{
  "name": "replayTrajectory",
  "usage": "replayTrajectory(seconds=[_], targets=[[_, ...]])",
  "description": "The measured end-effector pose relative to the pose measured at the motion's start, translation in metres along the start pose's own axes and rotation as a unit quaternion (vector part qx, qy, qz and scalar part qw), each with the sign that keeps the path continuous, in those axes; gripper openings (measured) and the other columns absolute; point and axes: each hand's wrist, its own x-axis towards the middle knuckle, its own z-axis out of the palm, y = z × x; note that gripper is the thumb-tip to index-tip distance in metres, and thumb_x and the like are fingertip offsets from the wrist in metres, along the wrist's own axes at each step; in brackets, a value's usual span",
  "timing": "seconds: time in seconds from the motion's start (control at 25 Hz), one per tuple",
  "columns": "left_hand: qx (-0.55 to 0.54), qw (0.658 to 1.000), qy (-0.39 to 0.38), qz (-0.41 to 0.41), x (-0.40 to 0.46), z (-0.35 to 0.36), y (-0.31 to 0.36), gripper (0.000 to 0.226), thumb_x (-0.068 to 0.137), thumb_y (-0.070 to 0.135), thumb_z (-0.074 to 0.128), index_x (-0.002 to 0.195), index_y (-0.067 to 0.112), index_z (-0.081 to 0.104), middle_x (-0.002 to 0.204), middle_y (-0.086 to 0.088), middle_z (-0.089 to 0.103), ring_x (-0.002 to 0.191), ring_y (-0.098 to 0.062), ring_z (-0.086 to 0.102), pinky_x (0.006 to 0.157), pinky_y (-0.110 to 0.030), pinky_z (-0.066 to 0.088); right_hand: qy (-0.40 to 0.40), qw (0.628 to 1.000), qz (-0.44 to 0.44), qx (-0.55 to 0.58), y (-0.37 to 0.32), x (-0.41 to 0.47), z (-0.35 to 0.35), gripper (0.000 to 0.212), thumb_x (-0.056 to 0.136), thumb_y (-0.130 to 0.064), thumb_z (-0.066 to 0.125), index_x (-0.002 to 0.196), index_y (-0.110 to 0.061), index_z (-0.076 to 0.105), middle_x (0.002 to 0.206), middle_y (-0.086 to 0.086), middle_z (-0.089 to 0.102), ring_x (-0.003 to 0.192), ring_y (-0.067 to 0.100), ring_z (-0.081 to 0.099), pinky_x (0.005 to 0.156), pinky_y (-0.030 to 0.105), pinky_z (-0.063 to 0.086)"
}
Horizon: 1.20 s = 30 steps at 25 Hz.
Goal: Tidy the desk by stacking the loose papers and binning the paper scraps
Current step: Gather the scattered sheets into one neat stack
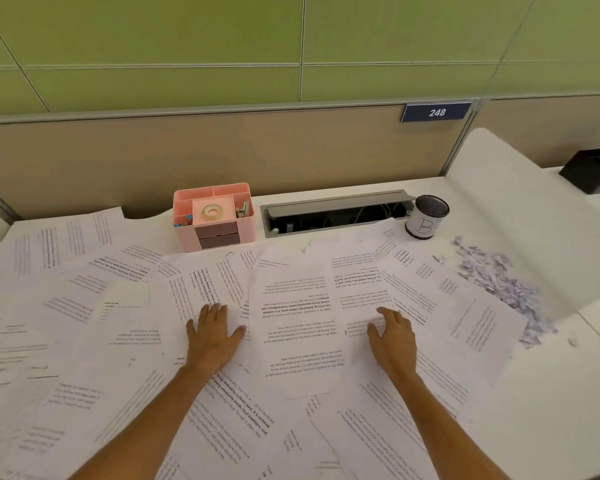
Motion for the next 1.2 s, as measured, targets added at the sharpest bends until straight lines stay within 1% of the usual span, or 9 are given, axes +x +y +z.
replayTrajectory(seconds=[0.16,0.32,0.44,0.64,0.8,0.88,0.96,1.04,1.2], targets=[[-0.019,1.000,0.006,0.010,0.000,0.005,0.034,0.073,0.095,0.055,0.043,0.150,0.012,0.025,0.157,-0.006,0.027,0.148,-0.024,0.014,0.121,-0.049,0.008,-0.041,0.998,-0.053,0.005,-0.014,-0.007,0.009,0.048,0.092,-0.027,0.059,0.138,-0.016,0.048,0.143,0.002,0.050,0.133,0.023,0.040,0.108,0.039,0.037],[0.005,1.000,0.007,-0.026,0.005,0.010,0.052,0.086,0.084,0.068,0.050,0.146,0.012,0.031,0.147,-0.006,0.041,0.139,-0.025,0.032,0.116,-0.049,0.022,-0.075,0.989,-0.121,-0.031,-0.029,-0.012,0.026,0.053,0.092,-0.031,0.059,0.140,-0.015,0.046,0.146,0.004,0.046,0.137,0.023,0.037,0.113,0.036,0.031],[0.029,0.999,0.005,-0.034,0.008,0.014,0.059,0.091,0.080,0.067,0.058,0.145,0.012,0.030,0.142,-0.007,0.045,0.134,-0.026,0.037,0.112,-0.045,0.028,-0.068,0.991,-0.100,-0.055,-0.030,-0.006,0.034,0.059,0.091,-0.038,0.057,0.143,-0.014,0.042,0.152,0.007,0.037,0.142,0.026,0.031,0.117,0.039,0.022],[-0.015,0.999,0.033,-0.032,0.009,0.015,0.065,0.091,0.074,0.051,0.074,0.144,0.012,0.030,0.132,-0.007,0.051,0.122,-0.026,0.047,0.105,-0.040,0.038,-0.053,0.995,0.009,-0.084,-0.016,0.027,0.022,0.076,0.092,-0.048,0.054,0.150,-0.009,0.024,0.159,0.017,0.019,0.146,0.033,0.018,0.120,0.045,0.016],[-0.133,0.988,0.049,-0.056,0.015,0.007,0.070,0.090,0.074,0.022,0.080,0.147,0.013,0.028,0.130,-0.010,0.045,0.119,-0.028,0.049,0.097,-0.039,0.047,-0.067,0.992,0.039,-0.103,-0.015,0.049,0.015,0.085,0.090,-0.055,0.052,0.151,-0.006,0.017,0.158,0.018,0.017,0.146,0.034,0.017,0.119,0.046,0.018],[-0.219,0.971,0.040,-0.086,0.020,-0.003,0.072,0.088,0.075,0.010,0.079,0.148,0.012,0.030,0.132,-0.012,0.049,0.117,-0.029,0.054,0.092,-0.037,0.050,-0.073,0.989,0.045,-0.117,-0.016,0.054,0.018,0.089,0.089,-0.058,0.053,0.151,-0.006,0.017,0.158,0.018,0.020,0.145,0.034,0.019,0.118,0.046,0.020],[-0.302,0.945,0.024,-0.121,0.023,-0.012,0.071,0.078,0.076,0.002,0.076,0.144,0.010,0.039,0.128,-0.011,0.059,0.106,-0.026,0.061,0.079,-0.030,0.053,-0.066,0.987,0.046,-0.136,-0.018,0.056,0.022,0.091,0.086,-0.060,0.055,0.150,-0.006,0.020,0.156,0.018,0.024,0.144,0.034,0.023,0.116,0.046,0.023],[-0.354,0.926,0.006,-0.134,0.025,-0.016,0.066,0.061,0.077,-0.002,0.074,0.133,0.010,0.054,0.115,-0.011,0.067,0.088,-0.020,0.061,0.062,-0.020,0.048,-0.046,0.988,0.039,-0.145,-0.020,0.057,0.025,0.091,0.083,-0.061,0.058,0.147,-0.006,0.026,0.151,0.016,0.035,0.139,0.033,0.032,0.113,0.045,0.028],[-0.408,0.903,-0.015,-0.137,0.025,-0.014,0.057,0.025,0.085,0.003,0.068,0.108,0.009,0.070,0.088,0.001,0.069,0.079,-0.018,0.064,0.061,-0.020,0.048,-0.022,0.985,0.013,-0.171,-0.024,0.059,0.026,0.082,0.080,-0.060,0.062,0.139,-0.008,0.039,0.133,0.010,0.054,0.124,0.029,0.049,0.106,0.043,0.036]])
